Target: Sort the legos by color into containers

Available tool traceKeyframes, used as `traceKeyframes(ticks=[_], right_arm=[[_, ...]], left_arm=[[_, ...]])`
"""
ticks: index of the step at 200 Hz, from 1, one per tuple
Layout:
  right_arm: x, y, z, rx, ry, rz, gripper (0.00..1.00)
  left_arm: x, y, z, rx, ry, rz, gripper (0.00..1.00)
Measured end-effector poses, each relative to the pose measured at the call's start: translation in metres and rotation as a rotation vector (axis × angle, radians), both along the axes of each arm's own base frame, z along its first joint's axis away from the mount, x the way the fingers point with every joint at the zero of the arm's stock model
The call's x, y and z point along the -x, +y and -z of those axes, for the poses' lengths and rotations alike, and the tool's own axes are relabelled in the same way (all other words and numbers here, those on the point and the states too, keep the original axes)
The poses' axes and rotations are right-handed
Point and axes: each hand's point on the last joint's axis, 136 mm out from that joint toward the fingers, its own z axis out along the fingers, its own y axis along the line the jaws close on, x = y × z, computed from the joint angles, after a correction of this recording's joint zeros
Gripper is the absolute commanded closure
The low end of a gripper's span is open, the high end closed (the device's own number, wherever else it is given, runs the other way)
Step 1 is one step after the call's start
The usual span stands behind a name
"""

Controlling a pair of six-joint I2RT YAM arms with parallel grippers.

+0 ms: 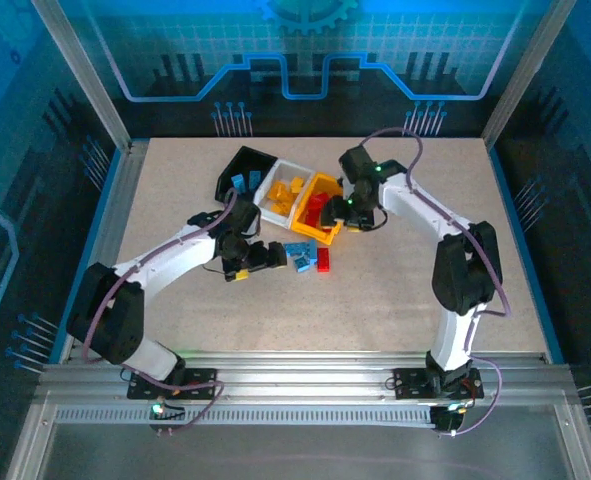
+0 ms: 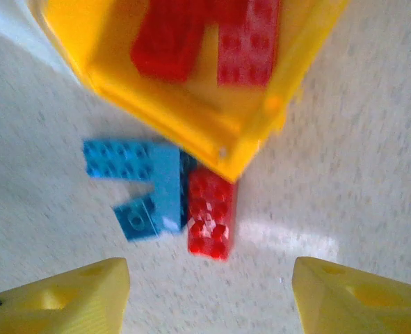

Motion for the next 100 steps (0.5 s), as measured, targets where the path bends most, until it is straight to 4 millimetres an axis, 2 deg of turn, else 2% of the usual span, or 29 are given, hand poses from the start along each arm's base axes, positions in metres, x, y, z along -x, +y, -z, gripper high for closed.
traceKeyframes(ticks=[19,36,66,100], right_arm=[[0.028,0.006,0.023,0.053,0.052,-0.056,0.38],[0.042,0.013,0.035,0.096,0.071,-0.109,0.39],[0.046,0.022,0.054,0.136,0.079,-0.162,0.40],[0.045,0.022,0.080,0.173,0.127,-0.178,0.41]], left_arm=[[-0.007,-0.003,-0.001,0.055,0.002,-0.047,0.01],[-0.012,-0.002,0.003,0.107,0.020,-0.109,0.01],[-0.008,0.015,0.014,0.138,0.067,-0.211,0.01],[-0.005,0.025,0.004,0.166,0.047,-0.253,0.01]])
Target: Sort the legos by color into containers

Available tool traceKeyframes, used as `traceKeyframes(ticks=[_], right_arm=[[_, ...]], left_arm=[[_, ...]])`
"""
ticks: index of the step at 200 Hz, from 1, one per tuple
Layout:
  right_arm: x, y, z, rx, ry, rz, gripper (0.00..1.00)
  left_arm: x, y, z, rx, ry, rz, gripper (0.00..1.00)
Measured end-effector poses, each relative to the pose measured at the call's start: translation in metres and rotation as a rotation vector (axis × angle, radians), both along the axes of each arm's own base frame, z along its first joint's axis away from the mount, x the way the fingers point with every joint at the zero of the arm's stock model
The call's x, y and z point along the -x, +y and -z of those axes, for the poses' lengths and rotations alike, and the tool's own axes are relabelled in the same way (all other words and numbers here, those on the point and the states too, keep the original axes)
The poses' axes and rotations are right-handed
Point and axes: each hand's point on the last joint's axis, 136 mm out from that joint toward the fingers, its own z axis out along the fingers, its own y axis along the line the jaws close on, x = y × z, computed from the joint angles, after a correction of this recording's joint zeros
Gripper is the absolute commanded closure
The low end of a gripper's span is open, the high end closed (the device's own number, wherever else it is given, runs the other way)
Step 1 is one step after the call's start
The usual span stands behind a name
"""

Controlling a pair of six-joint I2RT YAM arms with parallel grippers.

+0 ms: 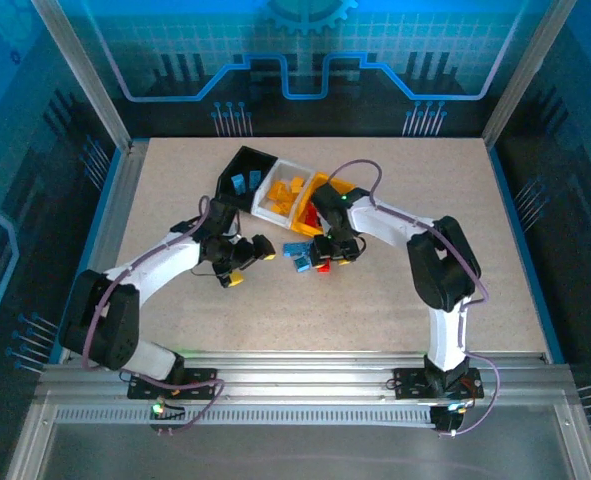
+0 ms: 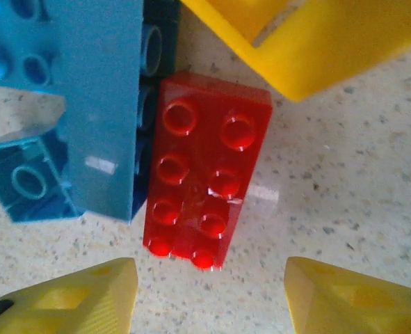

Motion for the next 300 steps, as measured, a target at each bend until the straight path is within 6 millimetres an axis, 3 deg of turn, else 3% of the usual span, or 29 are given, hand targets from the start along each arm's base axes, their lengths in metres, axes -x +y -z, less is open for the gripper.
traceKeyframes(ticks=[55,106,139,165,199,249,276,300], right_arm=[[-0.019,0.013,0.011,0.004,-0.014,-0.014,0.43],[-0.026,0.011,0.021,0.040,-0.019,-0.019,0.56],[-0.024,0.005,0.020,0.062,-0.039,-0.028,0.67],[-0.008,-0.011,0.016,0.093,-0.032,-0.038,0.73],[0.007,-0.020,-0.009,0.070,-0.053,-0.034,0.73],[0.004,-0.014,-0.057,-0.100,-0.100,0.009,0.72],[-0.012,-0.015,-0.074,-0.188,-0.101,0.089,0.72],[-0.044,-0.015,-0.101,-0.289,-0.139,0.179,0.72]], left_arm=[[0.007,0.006,0.001,0.003,0.003,-0.017,0.01],[0.007,0.007,0.004,0.004,0.013,-0.020,0.01],[0.008,0.006,0.011,-0.001,0.040,-0.018,0.01],[0.008,0.006,0.017,-0.006,0.061,-0.018,0.01],[0.002,0.002,0.015,0.004,0.061,-0.015,0.01],[-0.010,-0.002,0.010,0.016,0.041,-0.012,0.01],[-0.011,-0.003,0.009,0.018,0.037,-0.011,0.01],[-0.011,-0.003,0.009,0.017,0.037,-0.009,0.01]])
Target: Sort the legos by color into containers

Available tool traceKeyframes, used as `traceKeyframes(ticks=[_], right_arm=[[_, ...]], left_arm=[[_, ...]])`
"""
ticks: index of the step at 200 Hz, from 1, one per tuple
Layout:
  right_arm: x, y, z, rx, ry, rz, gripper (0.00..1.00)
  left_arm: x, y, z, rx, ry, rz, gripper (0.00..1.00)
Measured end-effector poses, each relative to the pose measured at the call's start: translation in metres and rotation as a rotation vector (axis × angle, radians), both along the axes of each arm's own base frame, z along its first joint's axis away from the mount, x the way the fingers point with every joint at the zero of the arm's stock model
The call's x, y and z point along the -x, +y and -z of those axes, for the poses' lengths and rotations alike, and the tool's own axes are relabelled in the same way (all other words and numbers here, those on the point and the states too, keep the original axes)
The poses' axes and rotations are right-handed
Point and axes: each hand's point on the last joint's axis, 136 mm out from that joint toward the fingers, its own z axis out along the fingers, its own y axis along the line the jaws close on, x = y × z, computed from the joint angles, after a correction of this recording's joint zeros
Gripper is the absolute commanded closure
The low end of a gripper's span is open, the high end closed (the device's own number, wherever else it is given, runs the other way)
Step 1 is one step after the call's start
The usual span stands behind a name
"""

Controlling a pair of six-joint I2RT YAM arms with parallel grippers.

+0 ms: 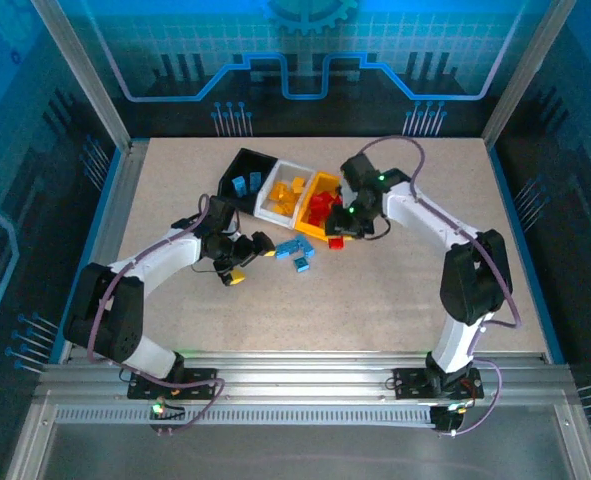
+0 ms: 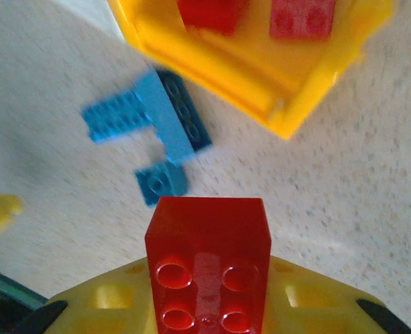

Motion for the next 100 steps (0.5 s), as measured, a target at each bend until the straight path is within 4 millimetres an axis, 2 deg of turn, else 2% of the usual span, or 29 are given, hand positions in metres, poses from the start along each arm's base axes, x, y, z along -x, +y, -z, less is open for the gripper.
traceKeyframes(ticks=[20,37,71,100], right_arm=[[-0.036,0.005,-0.016,-0.079,-0.035,0.061,0.73],[-0.061,0.009,-0.016,-0.111,-0.040,0.090,0.72],[-0.097,0.017,0.006,-0.134,-0.003,0.127,0.72],[-0.111,0.018,0.022,-0.131,0.027,0.151,0.71]], left_arm=[[0.003,0.001,-0.002,-0.005,0.000,0.011,0.01],[0.008,0.003,-0.007,-0.013,-0.010,0.031,0.01],[0.018,0.009,-0.016,-0.050,-0.035,0.080,0.01],[0.022,0.014,-0.020,-0.085,-0.045,0.119,0.01]])
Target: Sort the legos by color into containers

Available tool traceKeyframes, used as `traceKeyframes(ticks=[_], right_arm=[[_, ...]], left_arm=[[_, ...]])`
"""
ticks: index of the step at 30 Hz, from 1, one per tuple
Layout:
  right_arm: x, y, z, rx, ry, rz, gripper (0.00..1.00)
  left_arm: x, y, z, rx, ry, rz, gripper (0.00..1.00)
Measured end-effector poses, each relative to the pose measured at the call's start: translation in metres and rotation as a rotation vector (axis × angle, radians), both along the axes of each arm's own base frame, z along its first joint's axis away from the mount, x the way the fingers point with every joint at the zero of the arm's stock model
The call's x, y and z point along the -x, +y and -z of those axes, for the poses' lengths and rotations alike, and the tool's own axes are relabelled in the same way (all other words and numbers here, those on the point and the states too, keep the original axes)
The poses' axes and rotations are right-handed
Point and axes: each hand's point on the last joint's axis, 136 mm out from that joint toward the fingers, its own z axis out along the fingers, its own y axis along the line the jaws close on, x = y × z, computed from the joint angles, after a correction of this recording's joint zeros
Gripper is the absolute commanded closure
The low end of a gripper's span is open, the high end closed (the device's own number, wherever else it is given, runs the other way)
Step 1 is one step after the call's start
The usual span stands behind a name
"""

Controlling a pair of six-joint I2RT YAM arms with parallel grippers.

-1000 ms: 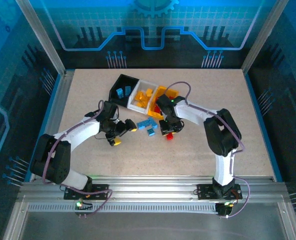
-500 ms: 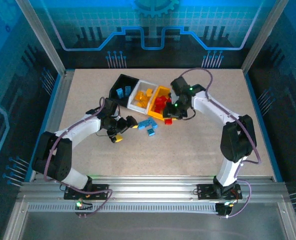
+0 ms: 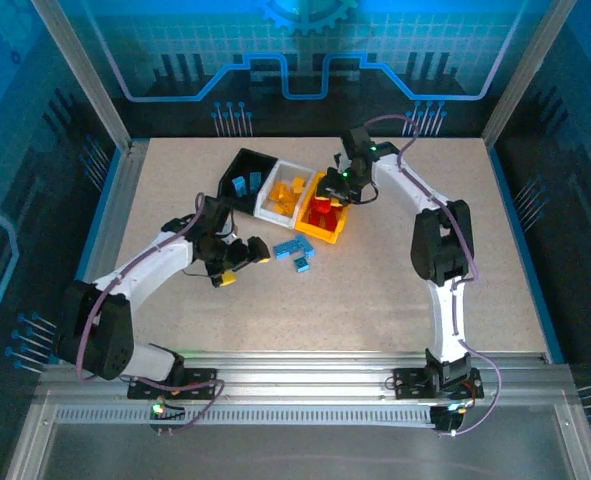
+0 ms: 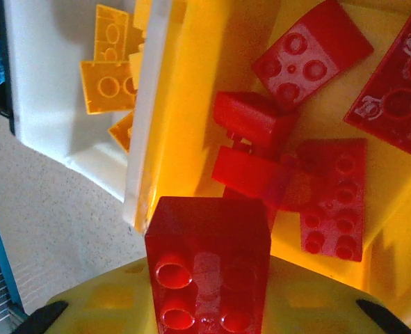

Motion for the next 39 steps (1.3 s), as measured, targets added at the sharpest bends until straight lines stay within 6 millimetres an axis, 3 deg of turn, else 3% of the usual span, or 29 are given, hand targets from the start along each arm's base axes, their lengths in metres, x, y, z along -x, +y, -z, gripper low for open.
traceKeyframes(ticks=[3,9,16,20,24,26,32,39], right_arm=[[-0.006,0.001,0.001,-0.002,0.000,0.006,0.65],[-0.008,0.000,-0.002,-0.004,0.002,0.015,0.43],[0.000,-0.007,-0.014,0.011,-0.013,0.006,0.38],[0.027,-0.032,-0.044,0.021,-0.047,0.023,0.38],[0.066,-0.072,-0.066,0.009,-0.081,0.082,0.37],[0.089,-0.091,-0.065,0.017,-0.064,0.111,0.37],[0.137,-0.110,-0.040,0.033,0.001,0.122,0.37],[0.155,-0.121,-0.041,0.031,0.001,0.131,0.37]], left_arm=[[0.000,-0.001,-0.005,-0.017,-0.015,0.033,0.01],[-0.010,-0.021,-0.013,-0.059,-0.053,0.152,0.01],[-0.021,-0.057,-0.006,-0.091,-0.059,0.303,0.01],[-0.033,-0.087,-0.003,-0.100,-0.088,0.408,0.02],[-0.039,-0.113,0.011,-0.115,-0.094,0.495,0.17],[-0.039,-0.117,0.020,-0.124,-0.078,0.513,0.21],[-0.054,-0.122,0.042,-0.161,-0.055,0.528,0.23],[-0.062,-0.126,0.058,-0.197,-0.035,0.533,0.24]])
